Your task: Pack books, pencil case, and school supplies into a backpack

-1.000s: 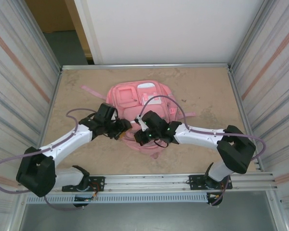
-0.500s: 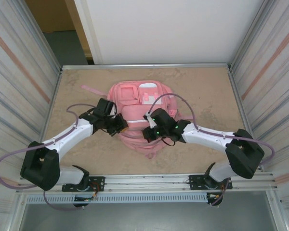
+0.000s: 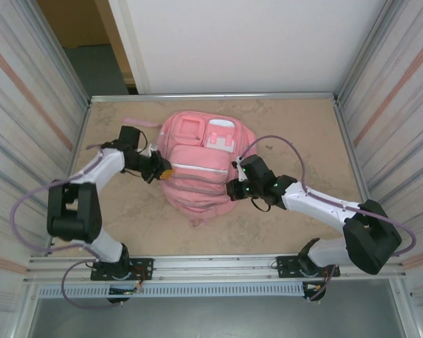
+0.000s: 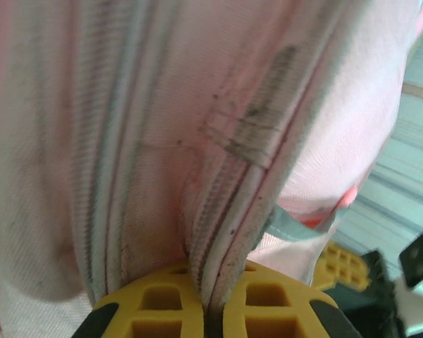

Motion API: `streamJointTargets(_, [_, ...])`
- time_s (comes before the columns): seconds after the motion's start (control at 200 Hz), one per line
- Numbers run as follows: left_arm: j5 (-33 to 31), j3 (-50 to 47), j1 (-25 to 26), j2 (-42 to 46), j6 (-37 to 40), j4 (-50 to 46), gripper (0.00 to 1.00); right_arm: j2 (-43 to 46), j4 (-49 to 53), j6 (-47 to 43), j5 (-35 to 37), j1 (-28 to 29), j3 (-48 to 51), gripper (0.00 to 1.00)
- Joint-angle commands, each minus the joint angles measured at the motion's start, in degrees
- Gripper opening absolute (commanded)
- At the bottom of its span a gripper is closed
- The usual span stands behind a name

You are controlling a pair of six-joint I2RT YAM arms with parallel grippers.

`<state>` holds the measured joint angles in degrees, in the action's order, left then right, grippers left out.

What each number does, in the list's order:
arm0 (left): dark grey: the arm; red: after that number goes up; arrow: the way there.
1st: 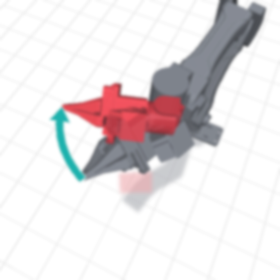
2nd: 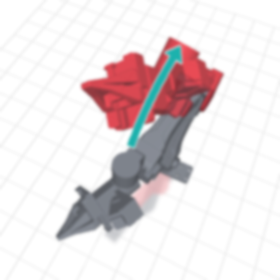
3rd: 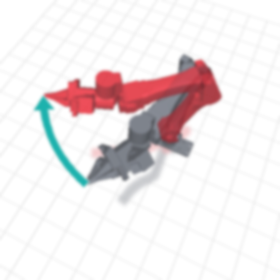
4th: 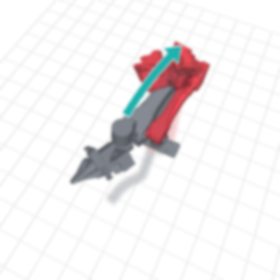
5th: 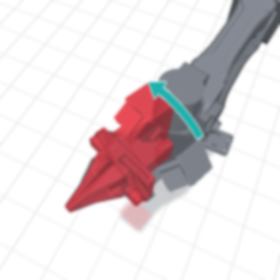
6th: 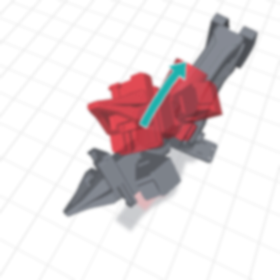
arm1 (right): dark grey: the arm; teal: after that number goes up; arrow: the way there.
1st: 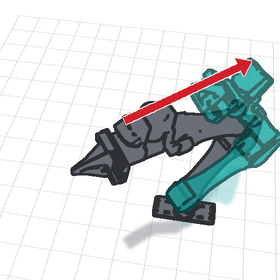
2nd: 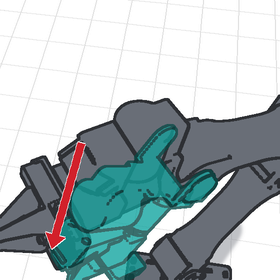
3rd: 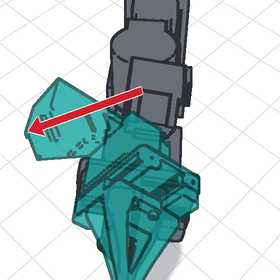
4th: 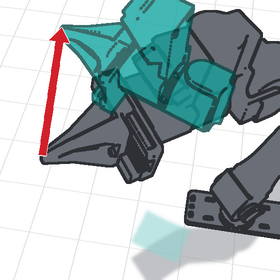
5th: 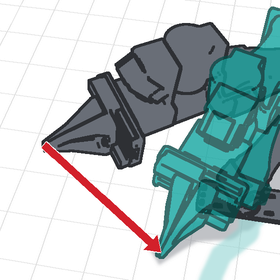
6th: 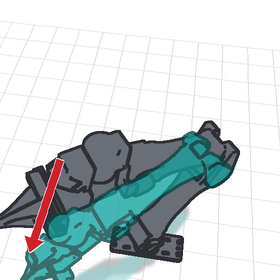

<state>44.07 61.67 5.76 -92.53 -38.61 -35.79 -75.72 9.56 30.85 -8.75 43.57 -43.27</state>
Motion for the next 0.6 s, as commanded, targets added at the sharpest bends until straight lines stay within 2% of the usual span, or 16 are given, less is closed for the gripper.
streamJointTargets(0.0, [-0.9, 7.7, -4.7, -4.0, 0.9, 1.8, 0.11, -1.9, 4.6, 4.1, 0.5, 6.6, -3.8, 0.0])
streamJointTargets(0.03, [-1.5, 8.4, -5.0, -4.5, -0.1, 2.1, 0.19, -3.2, 3.6, 4.9, 0.7, 8.8, -5.1, 0.0])
streamJointTargets(0.055, [-2.0, 8.7, -4.9, -4.5, -0.9, 2.1, 0.31, -4.5, 2.7, 5.6, 0.6, 10.3, -6.0, 0.0])
streamJointTargets(0.095, [-2.8, 8.1, -4.9, -3.5, -2.6, 2.6, 0.36, -6.9, 1.4, 6.6, -0.3, 12.4, -7.9, 0.0])
streamJointTargets(0.225, [-9.2, -0.4, -4.1, 7.2, -8.0, 6.5, 0.43, -14.0, -1.5, 7.3, -3.3, 17.2, -15.7, 0.0])
streamJointTargets(0.301, [-13.4, -5.9, -3.6, 15.3, -9.2, 5.9, 0.47, -17.1, -1.8, 5.8, -3.6, 18.7, -19.0, 0.0])
streamJointTargets(0.391, [-15.7, -12.0, -2.5, 23.4, -10.6, 3.5, 0.5, -19.6, -2.6, 4.7, -5.4, 19.2, -20.9, 0.0])
streamJointTargets(0.476, [-17.3, -18.3, 0.8, 29.2, -15.5, 4.1, 0.52, -20.8, -3.3, 3.5, -7.2, 19.7, -21.3, 0.0])
streamJointTargets(0.596, [-19.0, -24.2, 7.7, 33.3, -23.2, 10.3, 0.53, -21.5, -4.0, 1.9, -7.8, 21.9, -21.2, 0.0])
